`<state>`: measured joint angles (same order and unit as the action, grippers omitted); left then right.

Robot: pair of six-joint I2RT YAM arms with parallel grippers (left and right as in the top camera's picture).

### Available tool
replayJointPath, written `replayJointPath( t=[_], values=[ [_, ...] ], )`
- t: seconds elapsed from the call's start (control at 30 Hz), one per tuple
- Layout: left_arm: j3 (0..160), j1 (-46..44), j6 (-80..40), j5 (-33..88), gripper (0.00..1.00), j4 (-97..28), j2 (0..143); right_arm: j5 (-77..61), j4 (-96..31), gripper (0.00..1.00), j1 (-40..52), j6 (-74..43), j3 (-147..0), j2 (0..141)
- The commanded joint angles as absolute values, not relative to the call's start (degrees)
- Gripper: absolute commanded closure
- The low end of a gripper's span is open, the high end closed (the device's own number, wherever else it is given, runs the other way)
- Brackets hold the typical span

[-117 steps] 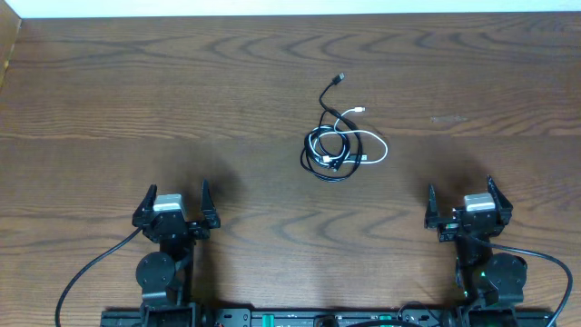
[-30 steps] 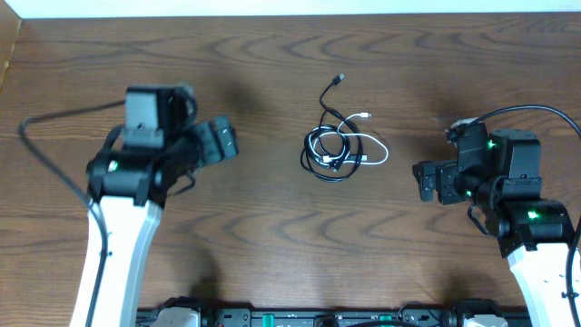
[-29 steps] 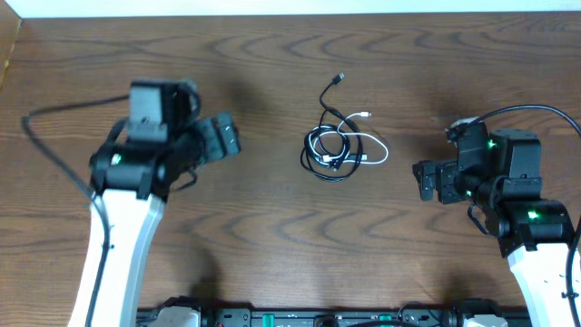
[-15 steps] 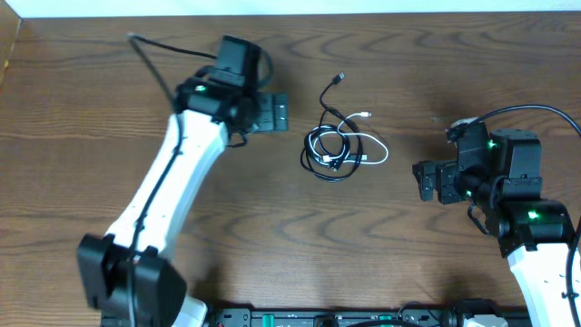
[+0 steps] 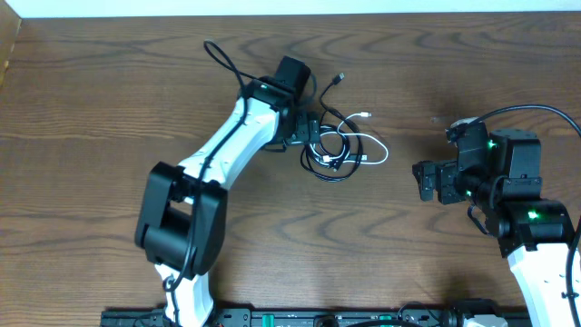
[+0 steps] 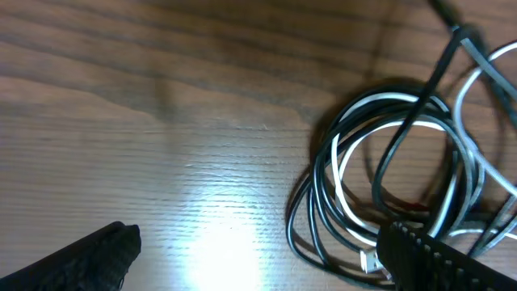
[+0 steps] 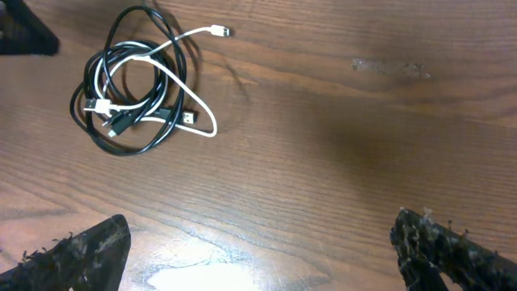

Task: Untangle cables

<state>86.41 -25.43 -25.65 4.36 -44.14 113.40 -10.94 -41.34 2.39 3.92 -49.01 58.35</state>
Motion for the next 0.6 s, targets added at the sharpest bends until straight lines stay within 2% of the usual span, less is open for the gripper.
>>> replayJointPath(
  t=[0.0, 0.1, 0.2, 0.4, 0.57],
  values=[
    [87.61, -26.5, -27.14, 4.69, 0.05, -43.53, 115.85, -11.55, -41.39, 0.01, 3.09, 3.2, -50.04, 58.13],
    [87.55, -26.79, -27.14, 4.69, 0.11, -43.05, 117.25, -11.57, -41.39, 0.01, 3.09, 3.2, -50.04, 58.13],
    [87.55, -27.07, -27.14, 4.69, 0.12, -42.63, 118.41, -11.57, -41.36, 0.01, 3.09, 3.2, -50.04, 58.13],
    [87.44, -28.62, -27.14, 4.64, 0.2, -42.44, 120.9, -11.57, -41.39, 0.01, 3.09, 3.2, -50.04, 58.13],
    [87.37, -29.36, -27.14, 4.67, 0.31, -42.3, 121.43, -11.57, -41.39, 0.01, 3.09, 3.18, -50.04, 58.13]
  ],
)
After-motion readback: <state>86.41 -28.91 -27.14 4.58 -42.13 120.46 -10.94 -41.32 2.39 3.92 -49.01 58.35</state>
